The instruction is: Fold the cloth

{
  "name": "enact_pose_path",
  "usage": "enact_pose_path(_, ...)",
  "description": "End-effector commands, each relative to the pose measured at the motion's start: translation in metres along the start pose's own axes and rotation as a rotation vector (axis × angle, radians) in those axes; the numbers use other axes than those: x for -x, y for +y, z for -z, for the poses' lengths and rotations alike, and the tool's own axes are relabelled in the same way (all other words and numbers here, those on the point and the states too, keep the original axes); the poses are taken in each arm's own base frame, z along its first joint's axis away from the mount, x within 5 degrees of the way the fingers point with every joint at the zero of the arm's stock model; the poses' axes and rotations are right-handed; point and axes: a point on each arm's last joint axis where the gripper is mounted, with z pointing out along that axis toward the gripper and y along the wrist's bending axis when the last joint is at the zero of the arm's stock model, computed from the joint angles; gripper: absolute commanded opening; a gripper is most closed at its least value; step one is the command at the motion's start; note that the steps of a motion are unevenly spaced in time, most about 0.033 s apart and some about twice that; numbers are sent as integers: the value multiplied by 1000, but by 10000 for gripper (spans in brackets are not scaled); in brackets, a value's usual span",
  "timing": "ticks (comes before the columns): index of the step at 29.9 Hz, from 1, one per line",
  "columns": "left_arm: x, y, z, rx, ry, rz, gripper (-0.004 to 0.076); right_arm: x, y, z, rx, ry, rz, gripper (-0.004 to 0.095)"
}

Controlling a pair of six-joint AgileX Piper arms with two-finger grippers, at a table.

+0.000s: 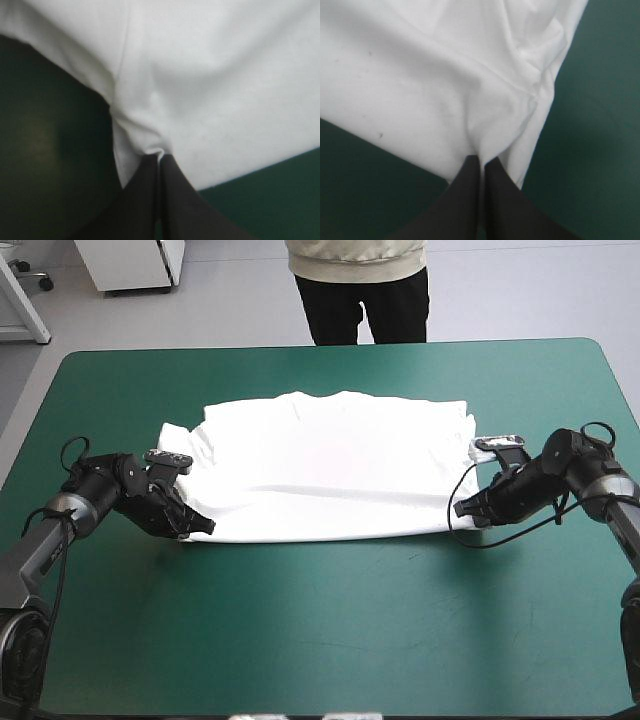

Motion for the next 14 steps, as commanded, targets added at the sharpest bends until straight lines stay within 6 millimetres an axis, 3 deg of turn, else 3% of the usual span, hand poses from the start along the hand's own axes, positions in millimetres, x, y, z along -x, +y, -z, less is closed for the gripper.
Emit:
enact_pose_path(1,-2,-4,17,-8,1,-23,-9,-13,2,19,-54,-23,5,-3)
enact_pose_path(7,-6,-6,18,-27,33,-19,-9,-37,3,24,-114,-16,-4,-3)
enact_pose_path(14,-4,-10,17,-67,18,-8,-9,-37,2,21,-123,-48,-9,-3)
